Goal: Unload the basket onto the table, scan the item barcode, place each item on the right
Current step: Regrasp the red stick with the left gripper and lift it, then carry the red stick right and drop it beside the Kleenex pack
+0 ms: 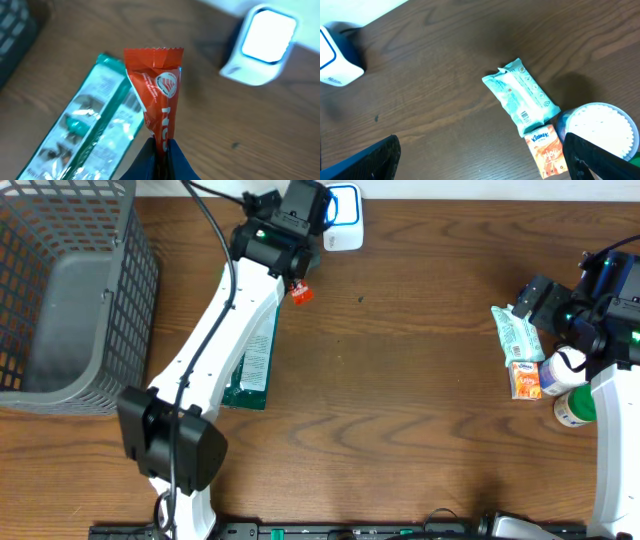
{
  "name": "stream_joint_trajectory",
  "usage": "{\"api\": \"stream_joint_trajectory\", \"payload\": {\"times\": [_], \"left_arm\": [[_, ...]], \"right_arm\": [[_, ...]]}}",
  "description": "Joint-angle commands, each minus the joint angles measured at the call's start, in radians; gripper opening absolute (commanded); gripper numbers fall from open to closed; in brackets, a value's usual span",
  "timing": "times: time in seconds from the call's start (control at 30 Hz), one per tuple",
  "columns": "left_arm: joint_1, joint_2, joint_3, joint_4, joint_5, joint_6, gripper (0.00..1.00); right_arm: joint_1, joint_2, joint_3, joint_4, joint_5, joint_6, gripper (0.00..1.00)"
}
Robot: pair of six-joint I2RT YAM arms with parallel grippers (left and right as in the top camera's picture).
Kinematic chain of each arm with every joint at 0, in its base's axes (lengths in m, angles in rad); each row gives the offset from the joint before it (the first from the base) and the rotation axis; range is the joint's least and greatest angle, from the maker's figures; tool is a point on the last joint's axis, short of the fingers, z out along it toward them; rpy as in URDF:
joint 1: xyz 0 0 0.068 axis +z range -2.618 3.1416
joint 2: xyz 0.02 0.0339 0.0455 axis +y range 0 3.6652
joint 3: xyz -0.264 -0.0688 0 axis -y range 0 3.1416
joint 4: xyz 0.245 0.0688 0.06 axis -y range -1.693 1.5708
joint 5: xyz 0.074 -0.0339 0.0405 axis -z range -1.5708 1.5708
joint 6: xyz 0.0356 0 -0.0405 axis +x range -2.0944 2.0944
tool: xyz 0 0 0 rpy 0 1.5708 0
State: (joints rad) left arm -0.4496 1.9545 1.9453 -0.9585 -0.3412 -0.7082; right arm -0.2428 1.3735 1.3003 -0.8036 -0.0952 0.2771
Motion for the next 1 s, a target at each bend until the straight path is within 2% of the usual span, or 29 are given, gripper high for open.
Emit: {"api": "stream_joint_trajectory", "payload": {"times": [0.0,0.13,0.23,0.57,0.63,0.7,0.77,0.9,0.97], "left_arm": [[-0.052,0.015,-0.008,-0.046,-0.233,-0.074,0.07],[-0.123,0.015,-0.008,-0.078,-0.436,-0.083,0.07],[-0.157,0.015,-0.008,-0.077,-0.504,-0.083,0.07],[-0.173,0.016,-0.009,-0.077,-0.53,-0.045,0.07],[-0.173,0.016,-0.01,-0.072,-0.449,-0.045,0.07],[-0.168,0.017,-0.01,-0.057,-0.27,-0.039,0.07],[-0.166,0.027,-0.015,-0.01,-0.042,0.04,0.07],[-0.169,0.058,-0.044,0.122,0.309,0.102,0.07],[-0.175,0.087,-0.056,0.19,0.436,0.106,0.07]], "right_arm": [[-0.007,0.001,0.005,-0.002,0.012,-0.002,0.99],[-0.007,0.001,0.005,-0.002,0.012,-0.002,0.99],[-0.007,0.001,0.005,-0.002,0.012,-0.002,0.99],[-0.007,0.001,0.005,-0.002,0.012,-0.002,0.99],[-0.007,0.001,0.005,-0.002,0.012,-0.002,0.99],[-0.007,0.001,0.005,-0.002,0.012,-0.002,0.99],[-0.007,0.001,0.005,-0.002,0.012,-0.002,0.99],[-0.007,0.001,0.005,-0.002,0.012,-0.002,0.99],[-0.007,0.001,0.005,-0.002,0.012,-0.002,0.99]]}}
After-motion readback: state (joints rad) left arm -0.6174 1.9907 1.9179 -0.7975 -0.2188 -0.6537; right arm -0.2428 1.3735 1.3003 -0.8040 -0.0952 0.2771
